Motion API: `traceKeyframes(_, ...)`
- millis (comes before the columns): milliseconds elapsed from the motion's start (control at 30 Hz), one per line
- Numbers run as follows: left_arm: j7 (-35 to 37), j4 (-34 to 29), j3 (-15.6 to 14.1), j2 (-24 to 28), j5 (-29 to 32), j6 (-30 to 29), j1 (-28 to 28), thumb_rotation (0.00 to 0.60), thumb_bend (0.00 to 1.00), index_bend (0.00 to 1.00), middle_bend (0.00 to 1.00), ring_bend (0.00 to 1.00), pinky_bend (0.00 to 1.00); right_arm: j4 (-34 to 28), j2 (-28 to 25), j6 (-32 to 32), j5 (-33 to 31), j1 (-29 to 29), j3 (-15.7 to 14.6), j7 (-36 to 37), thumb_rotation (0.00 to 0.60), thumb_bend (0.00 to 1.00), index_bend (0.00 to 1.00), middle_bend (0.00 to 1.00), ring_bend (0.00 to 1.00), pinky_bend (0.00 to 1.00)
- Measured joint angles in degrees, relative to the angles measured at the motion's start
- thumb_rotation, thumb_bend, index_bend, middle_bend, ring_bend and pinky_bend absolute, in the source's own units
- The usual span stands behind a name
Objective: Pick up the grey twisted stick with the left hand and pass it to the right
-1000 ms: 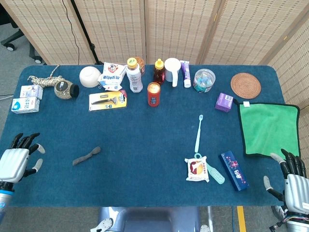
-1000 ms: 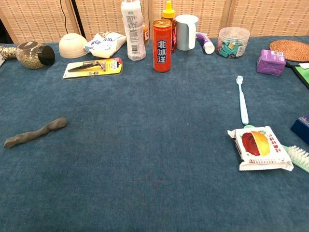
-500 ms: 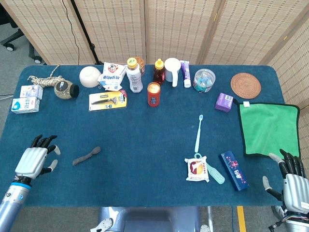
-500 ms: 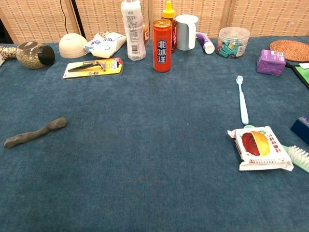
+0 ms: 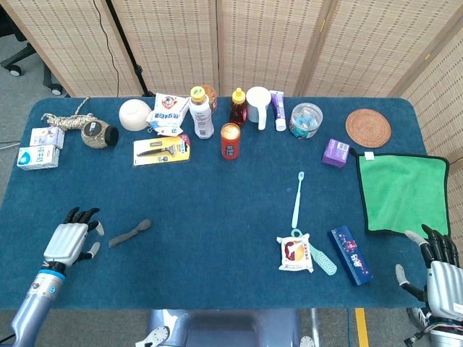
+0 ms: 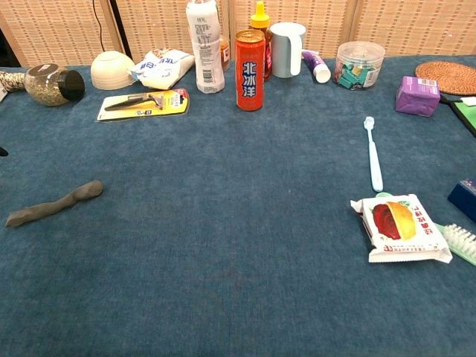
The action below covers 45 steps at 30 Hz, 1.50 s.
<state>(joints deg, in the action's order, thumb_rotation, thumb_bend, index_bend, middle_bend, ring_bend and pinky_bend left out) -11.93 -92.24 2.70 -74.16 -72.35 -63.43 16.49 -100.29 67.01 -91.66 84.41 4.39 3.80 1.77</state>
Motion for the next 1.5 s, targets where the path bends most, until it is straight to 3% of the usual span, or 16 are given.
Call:
traceKeyframes(367, -3.25, 1.69, 0.04, -4.03, 3.09, -0.05, 0.66, 0.6, 0.36, 0.46, 0.15, 0.14, 0.0, 0.43, 0.04, -0.22, 0.12, 0.31, -0.17, 0.67, 0.6, 0.39, 0.21, 0.09, 0.0, 0.0)
traceKeyframes(1500, -11.58, 1.01, -0.08, -9.78, 8.19, -3.92, 0.7, 0.6, 0.35, 0.43, 0.15, 0.14, 0.0, 1.93, 0.01, -0.76, 0.31, 1.31, -0.56, 3.18, 0.6, 0.39, 0.21, 0.09, 0.0, 0.0)
